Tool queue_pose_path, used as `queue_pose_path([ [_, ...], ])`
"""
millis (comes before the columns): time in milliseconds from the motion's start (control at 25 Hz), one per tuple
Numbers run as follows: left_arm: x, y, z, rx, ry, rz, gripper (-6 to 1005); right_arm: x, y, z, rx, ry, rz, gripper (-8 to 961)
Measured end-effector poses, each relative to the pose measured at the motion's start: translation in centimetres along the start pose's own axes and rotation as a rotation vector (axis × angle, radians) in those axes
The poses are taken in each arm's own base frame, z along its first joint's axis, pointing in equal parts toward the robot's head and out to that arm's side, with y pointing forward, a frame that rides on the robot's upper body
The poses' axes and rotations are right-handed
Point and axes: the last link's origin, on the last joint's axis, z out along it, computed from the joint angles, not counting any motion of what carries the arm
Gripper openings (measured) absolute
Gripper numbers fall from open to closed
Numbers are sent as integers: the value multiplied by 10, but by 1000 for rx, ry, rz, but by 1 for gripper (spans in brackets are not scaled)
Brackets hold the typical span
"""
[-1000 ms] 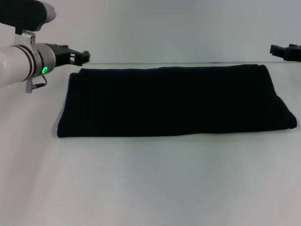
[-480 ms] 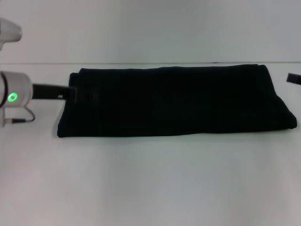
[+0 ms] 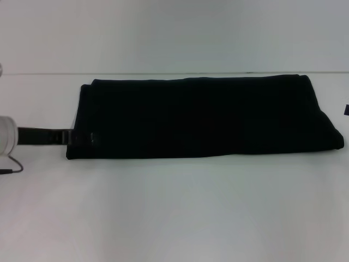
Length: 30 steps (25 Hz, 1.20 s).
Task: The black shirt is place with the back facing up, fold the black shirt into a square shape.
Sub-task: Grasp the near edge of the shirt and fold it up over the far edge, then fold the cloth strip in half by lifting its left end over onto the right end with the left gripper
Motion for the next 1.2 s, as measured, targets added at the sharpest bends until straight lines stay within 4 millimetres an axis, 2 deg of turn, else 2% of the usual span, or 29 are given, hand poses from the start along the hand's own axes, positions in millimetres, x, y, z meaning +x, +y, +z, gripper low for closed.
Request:
queue_pose_path([
  [280, -7, -7, 5, 42, 3, -17, 785, 0, 0, 1, 4, 4, -2, 617],
  [720, -5, -15, 5, 92, 18, -8, 786, 3, 1, 3, 3, 5, 4, 616],
  [1200, -12, -6, 14, 72, -48, 33, 786, 6, 1, 3, 5, 5, 11, 615],
])
